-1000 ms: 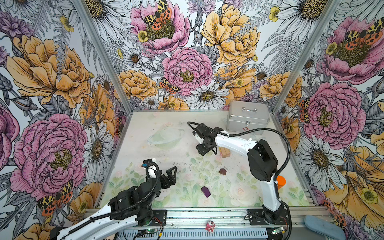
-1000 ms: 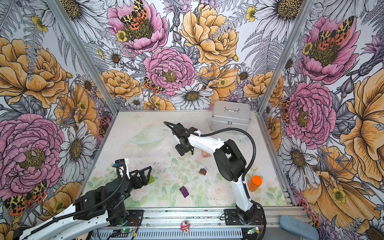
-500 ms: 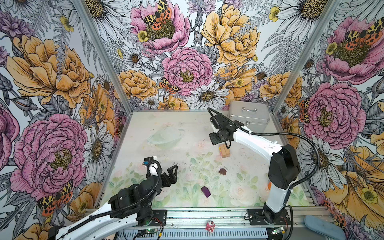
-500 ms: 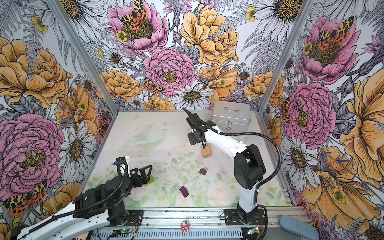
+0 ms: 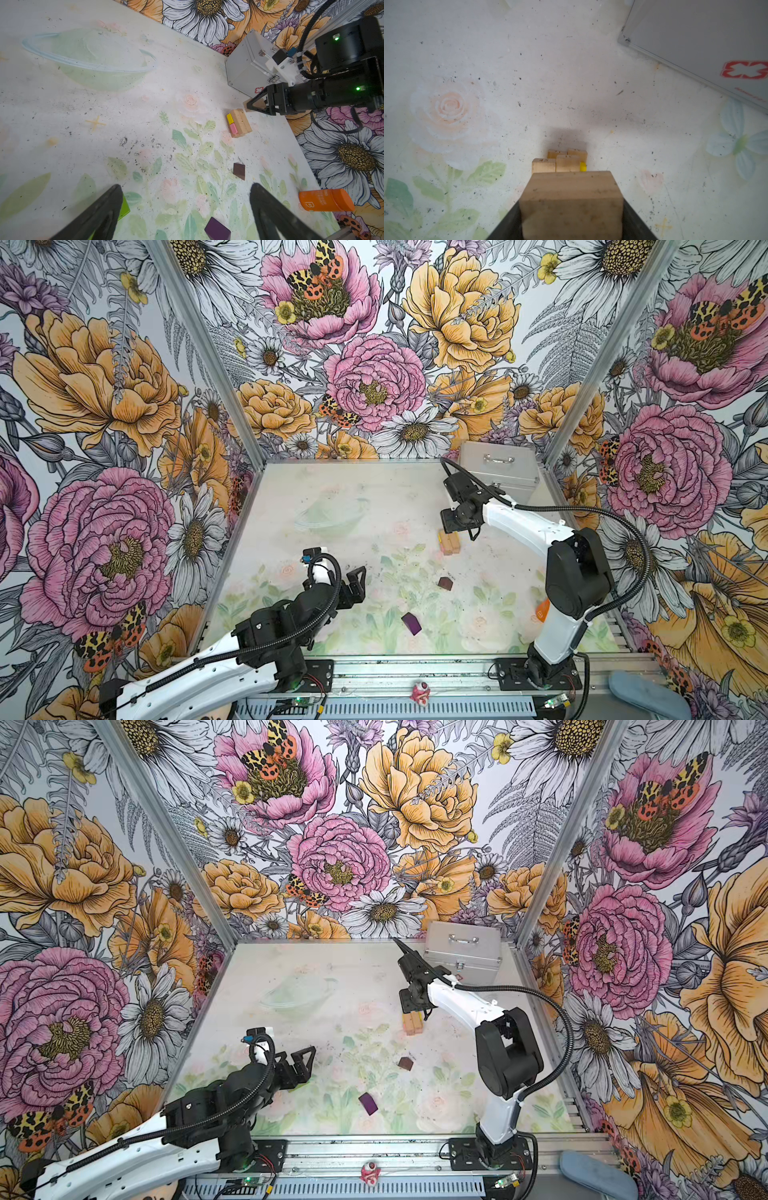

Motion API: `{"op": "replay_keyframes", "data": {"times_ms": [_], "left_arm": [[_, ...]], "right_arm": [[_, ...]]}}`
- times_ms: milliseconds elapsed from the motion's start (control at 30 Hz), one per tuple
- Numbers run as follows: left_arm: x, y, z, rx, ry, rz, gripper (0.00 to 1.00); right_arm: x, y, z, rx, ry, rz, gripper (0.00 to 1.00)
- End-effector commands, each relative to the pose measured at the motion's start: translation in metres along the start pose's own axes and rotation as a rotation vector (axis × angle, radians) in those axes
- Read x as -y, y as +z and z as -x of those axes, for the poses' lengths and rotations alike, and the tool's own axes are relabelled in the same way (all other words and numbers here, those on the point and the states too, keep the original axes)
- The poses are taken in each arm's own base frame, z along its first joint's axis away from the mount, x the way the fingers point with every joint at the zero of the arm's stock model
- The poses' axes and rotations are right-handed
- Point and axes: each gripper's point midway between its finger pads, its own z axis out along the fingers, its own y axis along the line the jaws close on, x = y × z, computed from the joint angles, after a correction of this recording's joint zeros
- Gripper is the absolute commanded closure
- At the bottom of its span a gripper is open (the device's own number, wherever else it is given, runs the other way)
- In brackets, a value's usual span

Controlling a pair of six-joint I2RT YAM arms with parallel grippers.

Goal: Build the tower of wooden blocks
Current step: 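Carry the block with the right gripper toward the sticks by the metal case, then lower the held block onto the tops of the upright sticks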

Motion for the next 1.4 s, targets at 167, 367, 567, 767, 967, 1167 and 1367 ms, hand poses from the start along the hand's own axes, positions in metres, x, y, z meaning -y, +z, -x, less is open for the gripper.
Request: {"op": "replay_keyframes", "data": {"times_ms": [167, 367, 567, 767, 967, 1167, 1367], "left_arm": [[0.012, -0.002, 0.011, 0.019, -0.011, -0.038, 0.03], [0.012, 0.002, 0.010, 0.012, -0.008, -0.031, 0.03], [0.012, 0.006, 0.009, 0.003, -0.008, -0.033, 0.03], [0.011, 0.007, 0.009, -0.001, -0.009, -0.033, 0.03], [0.009, 0.007, 0.006, -0.007, -0.014, -0.037, 0.03], [0.009, 0.006, 0.007, -0.003, -0.019, -0.041, 0.03], [0.008, 0.007, 0.006, -0.003, -0.021, -0.037, 0.03]], "right_arm": [[-0.006, -0.003, 0.008, 0.037, 0.036, 0.050, 0.58], [-0.008, 0.002, 0.002, 0.014, 0.050, 0.064, 0.58], [-0.007, 0.006, -0.006, -0.006, 0.055, 0.057, 0.58], [-0.008, 0.009, -0.009, -0.015, 0.057, 0.061, 0.58], [-0.010, 0.011, -0.010, -0.021, 0.052, 0.064, 0.58], [-0.012, 0.011, -0.009, -0.021, 0.049, 0.069, 0.58], [-0.015, 0.013, -0.011, -0.029, 0.044, 0.073, 0.58]]}}
